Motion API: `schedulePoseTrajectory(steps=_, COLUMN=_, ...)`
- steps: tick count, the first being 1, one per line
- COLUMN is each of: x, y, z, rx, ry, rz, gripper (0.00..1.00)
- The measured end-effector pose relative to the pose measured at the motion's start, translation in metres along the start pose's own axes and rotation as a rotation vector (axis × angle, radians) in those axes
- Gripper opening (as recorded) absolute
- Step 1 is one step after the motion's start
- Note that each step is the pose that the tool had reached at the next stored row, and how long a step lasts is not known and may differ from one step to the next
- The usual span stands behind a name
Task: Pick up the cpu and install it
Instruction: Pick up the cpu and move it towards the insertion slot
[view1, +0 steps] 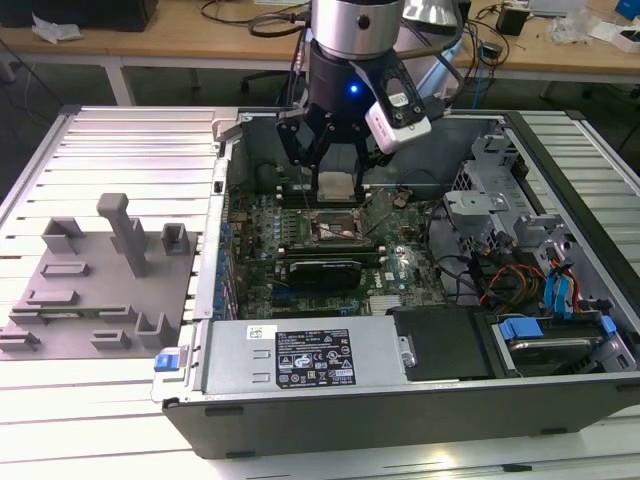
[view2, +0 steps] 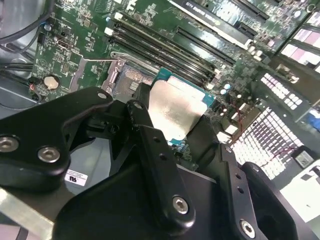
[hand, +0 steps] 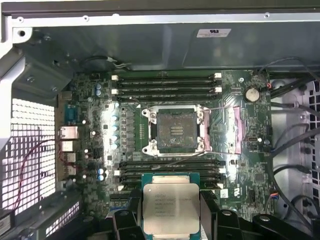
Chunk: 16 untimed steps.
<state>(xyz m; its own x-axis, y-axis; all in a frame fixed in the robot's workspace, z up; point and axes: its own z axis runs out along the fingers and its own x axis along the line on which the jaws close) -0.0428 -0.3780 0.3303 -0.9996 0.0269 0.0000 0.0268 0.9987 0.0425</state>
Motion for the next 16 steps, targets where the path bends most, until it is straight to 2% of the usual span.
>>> schedulePoseTrajectory(steps=8, x=-0.0042, y=0.0067, z=0.0172, rx=0.0003, ry=0.0068, rz=0.0, gripper=0.55)
schedulePoseTrajectory(steps=12, x=-0.005, y=0.0077, z=0.0213, rx=0.0002, ry=0.0082, rz=0.0, gripper=0.55)
schedulePoseTrajectory(steps=16, x=-0.0067, y=0.0092, z=0.0285, rx=0.0004, ry=0.0114, rz=0.0, gripper=0.55)
